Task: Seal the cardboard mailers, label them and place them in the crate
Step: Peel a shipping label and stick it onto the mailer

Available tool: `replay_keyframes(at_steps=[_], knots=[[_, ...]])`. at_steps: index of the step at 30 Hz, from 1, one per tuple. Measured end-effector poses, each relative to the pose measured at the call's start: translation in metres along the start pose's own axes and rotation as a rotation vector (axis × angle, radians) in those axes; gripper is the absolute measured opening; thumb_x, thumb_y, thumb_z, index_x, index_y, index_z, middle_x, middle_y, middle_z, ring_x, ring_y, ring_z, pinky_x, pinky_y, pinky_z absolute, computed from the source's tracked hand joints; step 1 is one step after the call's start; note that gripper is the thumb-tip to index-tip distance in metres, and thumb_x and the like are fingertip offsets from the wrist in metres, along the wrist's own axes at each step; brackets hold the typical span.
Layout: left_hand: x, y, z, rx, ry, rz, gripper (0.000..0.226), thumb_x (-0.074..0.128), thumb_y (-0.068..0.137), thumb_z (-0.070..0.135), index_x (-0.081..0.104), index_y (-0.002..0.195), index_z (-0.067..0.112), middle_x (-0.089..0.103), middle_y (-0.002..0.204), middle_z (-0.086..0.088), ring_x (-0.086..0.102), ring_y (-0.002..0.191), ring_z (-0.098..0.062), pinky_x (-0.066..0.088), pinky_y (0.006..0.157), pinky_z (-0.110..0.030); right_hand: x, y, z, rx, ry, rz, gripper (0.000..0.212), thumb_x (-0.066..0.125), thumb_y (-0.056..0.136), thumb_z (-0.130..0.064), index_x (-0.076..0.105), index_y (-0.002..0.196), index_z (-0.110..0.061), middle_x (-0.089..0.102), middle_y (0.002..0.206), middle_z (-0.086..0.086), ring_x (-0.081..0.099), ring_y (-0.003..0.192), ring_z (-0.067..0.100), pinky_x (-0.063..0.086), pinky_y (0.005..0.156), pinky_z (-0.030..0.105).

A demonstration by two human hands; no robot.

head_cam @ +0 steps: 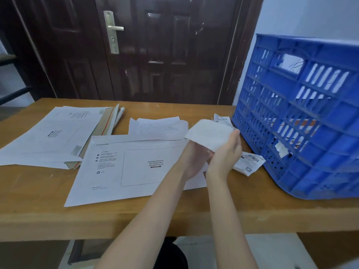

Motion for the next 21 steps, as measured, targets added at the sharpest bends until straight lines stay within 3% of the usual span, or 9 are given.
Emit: replay_keyframes(at_steps=[3, 4, 6, 9, 15, 18, 21], knots=[[0.010, 0.002, 0.005, -0.084, -0.087, 0.026, 0.047, 0.026, 0.102, 0.047, 0.058, 0.120, 0.017, 0.068, 0.104, -0.005, 0.058, 0.093, -0.024, 0.050, 0.074, -0.030, -0.011, 0.003, -0.007, -0.014, -0.009, 0.008, 0.027, 0.040, 0.101, -0.038, 0.061, 0.086, -0.032, 0.069, 0.087, -0.007, 0.068, 0.081, 0.009, 0.052, 0.057, 0.023], [0.008, 0.004, 0.004, -0.117, -0.105, 0.036, 0.056, 0.018, 0.100, 0.055, 0.055, 0.124, 0.020, 0.069, 0.107, -0.003, 0.059, 0.092, -0.022, 0.051, 0.077, -0.030, -0.014, 0.004, -0.008, -0.011, -0.013, 0.014, 0.027, 0.039, 0.101, -0.038, 0.060, 0.086, -0.032, 0.068, 0.084, -0.010, 0.068, 0.080, 0.007, 0.051, 0.055, 0.021], [0.001, 0.008, 0.002, -0.172, -0.116, 0.037, 0.074, 0.008, 0.094, 0.067, 0.040, 0.144, 0.024, 0.057, 0.136, -0.004, 0.054, 0.117, -0.020, 0.037, 0.105, -0.037, -0.017, 0.007, -0.007, -0.018, -0.028, 0.014, 0.026, 0.038, 0.101, -0.038, 0.059, 0.086, -0.033, 0.067, 0.084, -0.010, 0.068, 0.081, 0.007, 0.051, 0.056, 0.022], [0.001, 0.007, 0.007, -0.233, -0.132, 0.014, 0.086, 0.000, 0.087, 0.074, 0.032, 0.149, 0.023, 0.042, 0.149, -0.005, 0.041, 0.132, -0.018, 0.018, 0.116, -0.040, -0.018, 0.008, -0.005, -0.040, -0.061, 0.018, 0.027, 0.037, 0.102, -0.039, 0.059, 0.087, -0.032, 0.067, 0.084, -0.007, 0.067, 0.075, 0.008, 0.043, 0.043, 0.017], [-0.002, 0.007, 0.012, -0.282, -0.184, -0.008, 0.080, 0.003, 0.089, 0.073, 0.037, 0.146, 0.029, 0.048, 0.144, -0.003, 0.052, 0.118, -0.018, 0.037, 0.101, -0.039, -0.016, 0.007, -0.003, 0.019, -0.070, 0.038, 0.028, 0.038, 0.101, -0.040, 0.060, 0.091, -0.027, 0.067, 0.085, -0.009, 0.067, 0.070, 0.000, 0.045, 0.043, 0.013], [0.000, 0.006, 0.011, -0.258, -0.137, 0.046, 0.062, 0.011, 0.100, 0.054, 0.037, 0.146, 0.022, 0.052, 0.140, -0.007, 0.058, 0.106, -0.016, 0.047, 0.082, -0.033, -0.015, 0.005, -0.003, 0.031, -0.060, 0.038, 0.026, 0.038, 0.101, -0.038, 0.058, 0.088, -0.029, 0.064, 0.083, -0.012, 0.065, 0.067, -0.004, 0.044, 0.045, 0.009], [-0.003, 0.010, 0.005, -0.242, -0.061, 0.091, 0.062, 0.012, 0.100, 0.057, 0.037, 0.146, 0.024, 0.052, 0.140, -0.005, 0.051, 0.123, -0.020, 0.045, 0.090, -0.033, -0.016, 0.005, -0.002, 0.023, -0.075, 0.031, 0.026, 0.037, 0.101, -0.041, 0.058, 0.097, -0.026, 0.065, 0.086, -0.010, 0.066, 0.069, -0.001, 0.045, 0.045, 0.011]])
Point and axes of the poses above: each hand's wrist, its own y-axis towards the middle knuckle, its own x-axis out of the palm, z = x × y, the point moved 2 cm from there along y, towards the middle knuckle
